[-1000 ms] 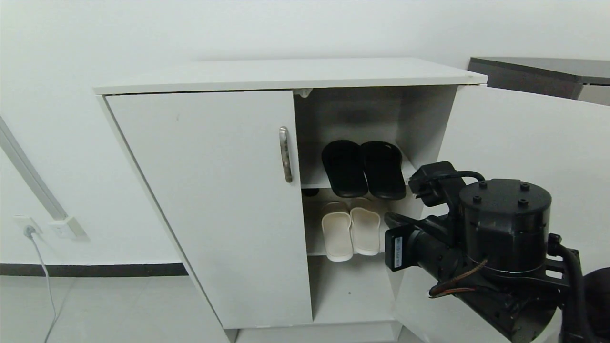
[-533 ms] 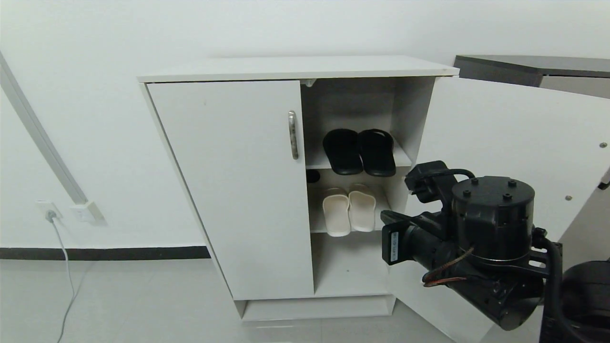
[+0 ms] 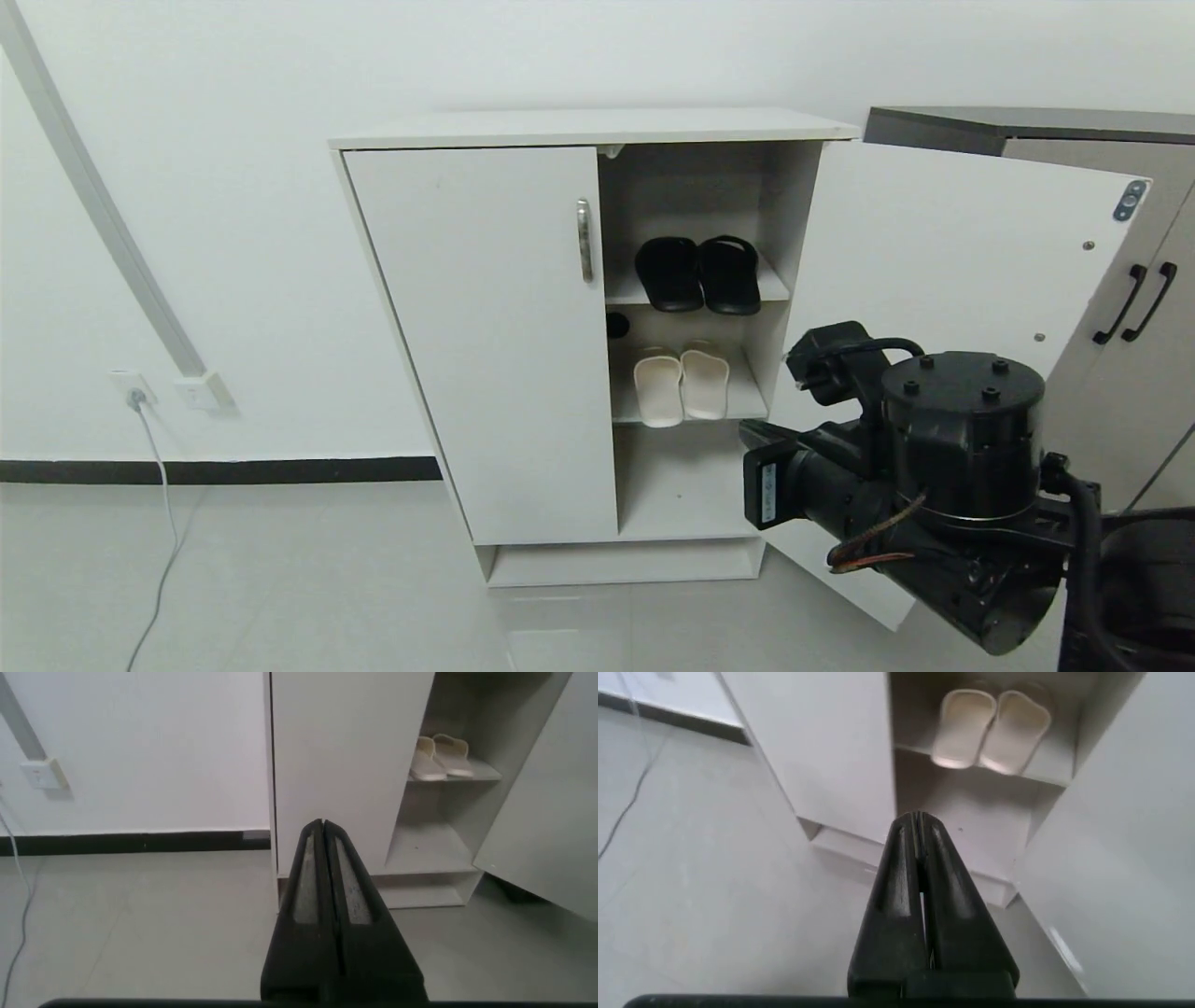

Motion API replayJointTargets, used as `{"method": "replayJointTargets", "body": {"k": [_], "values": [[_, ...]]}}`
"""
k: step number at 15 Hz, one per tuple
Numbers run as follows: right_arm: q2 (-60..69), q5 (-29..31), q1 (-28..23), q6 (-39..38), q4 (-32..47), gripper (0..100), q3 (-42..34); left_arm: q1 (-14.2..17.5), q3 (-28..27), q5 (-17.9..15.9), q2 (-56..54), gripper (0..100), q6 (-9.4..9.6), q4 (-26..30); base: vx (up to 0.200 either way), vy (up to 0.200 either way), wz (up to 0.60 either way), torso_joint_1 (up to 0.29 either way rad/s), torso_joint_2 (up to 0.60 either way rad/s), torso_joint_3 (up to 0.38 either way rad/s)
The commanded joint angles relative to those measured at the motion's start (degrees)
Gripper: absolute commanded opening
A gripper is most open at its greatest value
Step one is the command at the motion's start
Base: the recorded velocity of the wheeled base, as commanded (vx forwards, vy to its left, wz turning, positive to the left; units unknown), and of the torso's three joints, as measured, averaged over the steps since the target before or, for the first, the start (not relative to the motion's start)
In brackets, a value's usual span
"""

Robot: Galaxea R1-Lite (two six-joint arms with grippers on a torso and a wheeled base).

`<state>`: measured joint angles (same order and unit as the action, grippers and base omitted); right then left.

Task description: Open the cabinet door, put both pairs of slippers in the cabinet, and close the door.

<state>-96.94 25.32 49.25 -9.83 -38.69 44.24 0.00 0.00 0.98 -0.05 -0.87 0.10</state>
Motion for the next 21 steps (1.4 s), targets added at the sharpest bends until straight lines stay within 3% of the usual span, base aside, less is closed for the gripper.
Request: {"method": "replayJointTargets", "body": {"k": [1, 21], "values": [[-1.15, 0.08, -0.47, -0.02, -0.07, 0, -0.21, 0.0, 0.0, -0.01, 0.05, 0, -0.01, -0.01, 0.0, 0.0, 0.0, 0.0, 0.0, 0.0], [-1.41, -0.18, -0.91, 1.3, -0.42, 0, -2.84, 0.0, 0.0, 0.08, 0.05, 0, -0.01, -0.01, 0.0, 0.0, 0.0, 0.001, -0.01, -0.024]]}}
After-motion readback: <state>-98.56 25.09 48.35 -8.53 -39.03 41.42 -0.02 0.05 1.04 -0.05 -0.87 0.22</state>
